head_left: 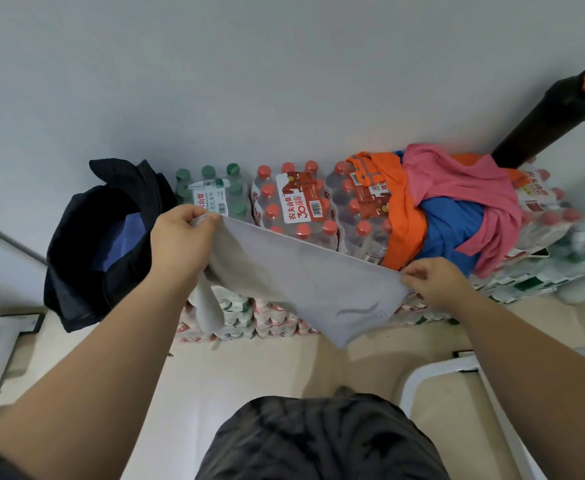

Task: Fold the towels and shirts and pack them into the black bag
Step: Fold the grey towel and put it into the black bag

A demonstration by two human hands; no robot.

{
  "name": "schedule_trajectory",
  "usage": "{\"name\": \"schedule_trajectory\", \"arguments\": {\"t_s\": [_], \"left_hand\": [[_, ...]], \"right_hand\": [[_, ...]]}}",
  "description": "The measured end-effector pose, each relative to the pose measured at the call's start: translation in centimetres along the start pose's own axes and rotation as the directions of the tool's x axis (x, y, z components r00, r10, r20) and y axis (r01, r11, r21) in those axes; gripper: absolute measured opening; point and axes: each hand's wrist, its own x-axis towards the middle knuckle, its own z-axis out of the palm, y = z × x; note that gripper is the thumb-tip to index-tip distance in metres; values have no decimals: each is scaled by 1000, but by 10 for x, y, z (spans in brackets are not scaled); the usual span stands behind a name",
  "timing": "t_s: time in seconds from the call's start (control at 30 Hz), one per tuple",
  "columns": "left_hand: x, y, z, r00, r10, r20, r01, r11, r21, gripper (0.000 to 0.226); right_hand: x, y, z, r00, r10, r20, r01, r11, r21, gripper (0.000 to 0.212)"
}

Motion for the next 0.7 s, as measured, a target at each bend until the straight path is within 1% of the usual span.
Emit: {"name": "schedule_trajectory", "arguments": {"t_s": [0.1,0.17,0.23,0.33,0.43,0.53,0.63,0.7], "left_hand": [[5,-14,10,999,-38,32,38,999,1,12],[7,-20,20,997,-58,49,57,998,16,13],[10,-21,30,996,-68,49,68,998,19,16],[20,-12,44,997,-64,34,63,998,16,16],[39,9,63,1000,-13,4,13,998,58,15],[62,34,82,996,75,-47,-68,987,143,14],[91,57,99,985,146,-88,-119,957,264,16],[116,69,110,974,204,-99,-160,928,338,19]], "right_hand": [[-6,13,-8,997,50,-65,-47,998,48,9],[-8,16,-14,987,60,-151,-42,992,123,11],[-5,16,-26,970,62,-236,-6,973,232,11],[11,12,-57,955,-2,-298,81,965,251,9],[43,7,-95,952,-35,-303,109,966,233,8],[87,0,-138,946,-130,-297,179,973,146,7],[144,-5,-180,946,-220,-237,238,970,48,8],[186,-12,-200,957,-237,-166,238,971,-11,7]]}}
